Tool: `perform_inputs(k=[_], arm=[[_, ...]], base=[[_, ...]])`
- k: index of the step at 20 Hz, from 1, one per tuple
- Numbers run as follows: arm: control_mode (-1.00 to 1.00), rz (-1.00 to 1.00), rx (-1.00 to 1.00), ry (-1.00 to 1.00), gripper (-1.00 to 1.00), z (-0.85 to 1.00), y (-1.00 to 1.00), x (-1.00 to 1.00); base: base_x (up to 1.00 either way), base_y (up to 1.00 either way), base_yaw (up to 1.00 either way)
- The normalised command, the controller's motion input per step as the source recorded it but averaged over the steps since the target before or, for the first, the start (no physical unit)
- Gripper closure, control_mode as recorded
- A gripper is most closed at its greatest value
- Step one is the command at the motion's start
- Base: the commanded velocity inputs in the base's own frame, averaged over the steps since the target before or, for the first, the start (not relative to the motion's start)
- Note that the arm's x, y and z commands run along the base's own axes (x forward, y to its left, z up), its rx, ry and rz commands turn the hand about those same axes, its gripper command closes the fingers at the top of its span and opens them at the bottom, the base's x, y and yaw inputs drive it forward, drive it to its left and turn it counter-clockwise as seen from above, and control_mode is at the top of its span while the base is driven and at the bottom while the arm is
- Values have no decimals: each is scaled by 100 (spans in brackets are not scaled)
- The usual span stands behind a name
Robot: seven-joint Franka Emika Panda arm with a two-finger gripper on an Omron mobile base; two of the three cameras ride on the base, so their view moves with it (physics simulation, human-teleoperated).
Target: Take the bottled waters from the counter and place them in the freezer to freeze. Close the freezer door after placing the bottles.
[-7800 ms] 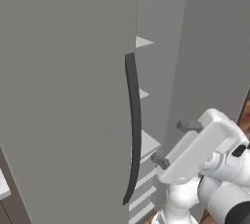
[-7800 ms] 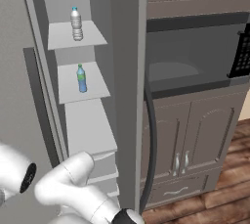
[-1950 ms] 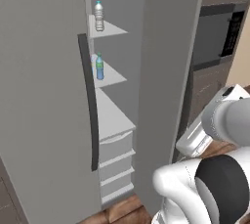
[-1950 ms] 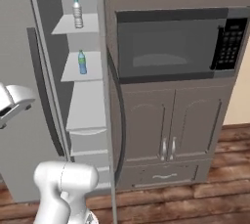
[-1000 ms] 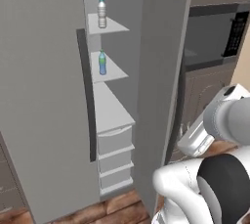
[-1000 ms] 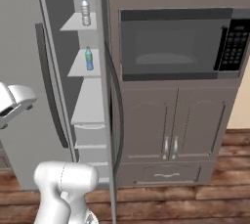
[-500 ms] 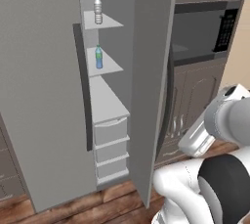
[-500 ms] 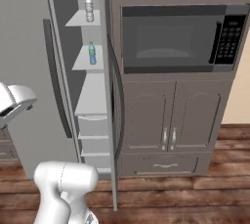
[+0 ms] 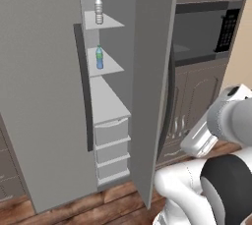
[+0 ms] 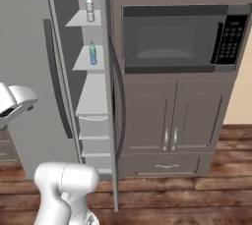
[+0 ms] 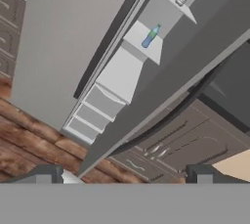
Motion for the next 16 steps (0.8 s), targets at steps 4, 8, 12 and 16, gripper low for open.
perform_inputs(k=[4,8,12,16], arm=[[-100,0,0,-2,-100,9,-13,-4],[-100,4,8,-2,-100,13,-56,-1],[-100,18,28,-1,-100,17,-100,0],[-100,19,40,0,-100,16,-92,12]], base=[[0,0,0],[0,0,0],[0,0,0],[0,0,0]])
